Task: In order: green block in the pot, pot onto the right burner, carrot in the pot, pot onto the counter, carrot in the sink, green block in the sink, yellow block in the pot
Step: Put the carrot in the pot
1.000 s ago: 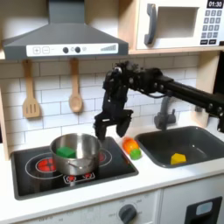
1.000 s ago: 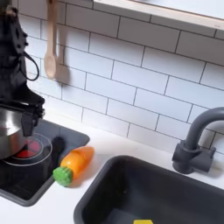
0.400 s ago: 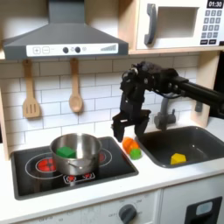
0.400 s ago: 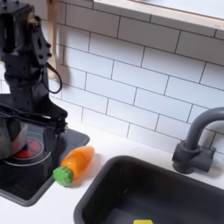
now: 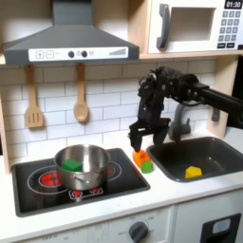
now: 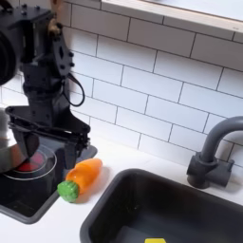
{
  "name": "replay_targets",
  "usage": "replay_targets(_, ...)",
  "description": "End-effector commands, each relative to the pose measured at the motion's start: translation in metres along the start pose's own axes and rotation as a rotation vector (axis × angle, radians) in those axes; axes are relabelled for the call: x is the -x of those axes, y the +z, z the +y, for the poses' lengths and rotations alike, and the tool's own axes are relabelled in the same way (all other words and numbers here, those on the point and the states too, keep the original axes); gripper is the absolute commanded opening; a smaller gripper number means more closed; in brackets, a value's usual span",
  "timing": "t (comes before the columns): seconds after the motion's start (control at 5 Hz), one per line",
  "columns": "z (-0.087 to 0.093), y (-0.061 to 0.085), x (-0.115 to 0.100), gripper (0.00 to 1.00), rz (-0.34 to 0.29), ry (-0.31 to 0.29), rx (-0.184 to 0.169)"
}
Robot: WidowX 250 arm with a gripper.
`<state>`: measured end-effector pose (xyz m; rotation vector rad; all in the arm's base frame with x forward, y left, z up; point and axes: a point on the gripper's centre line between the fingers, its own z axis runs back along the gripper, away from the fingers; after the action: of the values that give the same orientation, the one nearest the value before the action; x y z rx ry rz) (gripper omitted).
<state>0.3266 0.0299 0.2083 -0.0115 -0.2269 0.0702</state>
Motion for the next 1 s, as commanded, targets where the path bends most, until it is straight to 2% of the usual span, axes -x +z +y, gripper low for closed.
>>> replay_targets(0.0,-0.017,-0.017,-0.01,1.0,0.031,-0.037,0.004)
replay_targets(0.2,-0.02,-0.027,-0.016,1.0,0.051,-0.047,-0.002)
replay_targets(0.6,-0.016,-0.038,-0.026,1.0,0.065,-0.04,-0.01)
replay_targets(0.8,-0.016,-0.047,-0.024,1.0,0.091,-0.043,-0.016)
